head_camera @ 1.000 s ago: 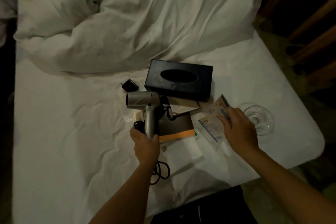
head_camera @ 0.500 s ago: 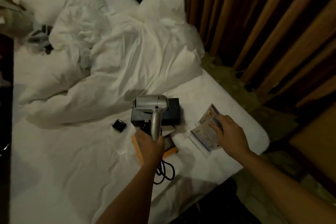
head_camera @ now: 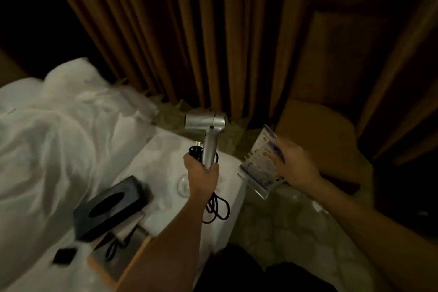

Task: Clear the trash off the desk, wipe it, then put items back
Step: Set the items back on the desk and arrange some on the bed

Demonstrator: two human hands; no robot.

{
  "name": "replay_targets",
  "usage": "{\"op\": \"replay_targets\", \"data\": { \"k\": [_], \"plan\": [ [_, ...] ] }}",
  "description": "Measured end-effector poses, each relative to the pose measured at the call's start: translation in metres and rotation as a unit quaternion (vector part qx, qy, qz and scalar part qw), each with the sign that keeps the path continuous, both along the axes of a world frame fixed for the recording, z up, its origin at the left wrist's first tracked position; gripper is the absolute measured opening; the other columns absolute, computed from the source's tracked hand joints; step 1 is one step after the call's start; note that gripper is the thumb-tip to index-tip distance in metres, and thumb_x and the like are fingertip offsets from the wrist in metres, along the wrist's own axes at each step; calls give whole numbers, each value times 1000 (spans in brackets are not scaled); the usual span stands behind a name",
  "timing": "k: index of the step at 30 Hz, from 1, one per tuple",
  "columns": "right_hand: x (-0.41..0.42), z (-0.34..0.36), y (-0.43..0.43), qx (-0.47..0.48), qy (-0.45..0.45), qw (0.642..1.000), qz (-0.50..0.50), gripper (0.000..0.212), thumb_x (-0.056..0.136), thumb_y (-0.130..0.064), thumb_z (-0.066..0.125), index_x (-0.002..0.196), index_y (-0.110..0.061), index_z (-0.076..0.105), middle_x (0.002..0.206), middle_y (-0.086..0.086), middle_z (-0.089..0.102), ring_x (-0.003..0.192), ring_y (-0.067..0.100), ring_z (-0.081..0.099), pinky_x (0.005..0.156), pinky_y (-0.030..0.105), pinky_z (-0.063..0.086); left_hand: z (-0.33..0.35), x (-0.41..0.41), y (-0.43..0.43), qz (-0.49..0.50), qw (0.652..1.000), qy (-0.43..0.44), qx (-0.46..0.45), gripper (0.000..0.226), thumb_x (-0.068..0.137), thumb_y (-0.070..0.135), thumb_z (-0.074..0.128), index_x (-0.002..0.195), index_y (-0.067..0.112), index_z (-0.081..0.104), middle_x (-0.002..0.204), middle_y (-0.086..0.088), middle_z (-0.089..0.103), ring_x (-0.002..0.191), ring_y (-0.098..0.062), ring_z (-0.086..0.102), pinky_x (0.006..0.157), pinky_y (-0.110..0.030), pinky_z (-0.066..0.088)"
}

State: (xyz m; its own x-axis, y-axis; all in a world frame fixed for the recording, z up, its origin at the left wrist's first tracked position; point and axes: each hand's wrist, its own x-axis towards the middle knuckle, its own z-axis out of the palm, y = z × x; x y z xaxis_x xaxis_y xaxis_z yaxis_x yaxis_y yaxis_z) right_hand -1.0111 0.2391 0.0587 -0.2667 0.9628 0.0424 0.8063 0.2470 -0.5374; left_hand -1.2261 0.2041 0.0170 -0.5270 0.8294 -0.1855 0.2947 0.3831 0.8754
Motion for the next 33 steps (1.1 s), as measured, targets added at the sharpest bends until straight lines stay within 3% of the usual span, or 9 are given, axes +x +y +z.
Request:
{"op": "replay_targets", "data": {
  "k": [3,6,9,12,14,16,20,28,33],
  "plan": [
    [95,8,-1,16,1,998,-59,19,93,-23,55,110,-13,56,102,2,57,88,18,57,71,33,51,0,88,27,-64,998,17,21,43,77,12,68,104,13,34,88,-4,44,72,-29,57,63,-47,55],
    [186,14,-9,18,-23,990,-138,23,93,-24,54,116,-18,54,106,-1,56,89,15,56,75,31,51,8,183,53,-140,990,13,2,38,83,7,66,104,7,34,89,-6,43,73,-25,56,64,-39,51],
    [270,25,-17,31,-25,973,-229,25,94,-24,54,118,-18,54,106,0,55,88,16,56,73,30,48,12,272,80,-213,977,-8,-2,43,84,10,66,109,15,31,99,-10,50,79,-27,61,64,-40,55],
    [345,36,-30,32,-33,952,-303,26,94,-24,54,119,-16,53,105,2,55,88,20,57,74,37,51,15,358,101,-296,955,0,-15,51,84,12,66,119,17,29,102,-10,53,81,-27,63,57,-32,52],
    [390,36,-40,40,-32,936,-349,25,93,-23,55,116,-15,54,101,-1,52,84,17,55,69,32,49,14,412,111,-356,934,-2,-28,59,84,12,66,128,15,27,101,-11,55,79,-29,65,56,-34,54],
    [429,31,-50,39,-31,918,-393,20,93,-23,55,112,-16,54,96,-5,48,79,12,51,63,24,42,10,461,120,-404,914,8,-40,60,82,13,65,128,15,26,100,-12,55,77,-30,65,60,-39,57],
    [508,24,-56,5,-31,886,-462,14,94,-25,53,107,-18,52,96,-5,47,83,15,52,66,26,41,-5,560,139,-471,881,5,-45,71,81,14,67,137,16,22,115,-11,53,87,-29,62,71,-38,56],
    [648,26,-49,-57,-29,775,-629,46,85,-20,67,126,-16,47,120,0,51,103,16,56,85,29,52,-7,762,194,-639,768,-4,-36,77,82,11,65,141,17,17,121,-15,49,90,-33,63,70,-40,58],
    [711,26,-66,-64,-23,697,-714,51,83,-15,67,130,-17,45,120,0,52,101,14,56,82,27,53,-2,869,206,-705,708,21,-39,83,80,13,65,145,17,13,124,-15,47,93,-36,63,75,-45,57]
  ]
}}
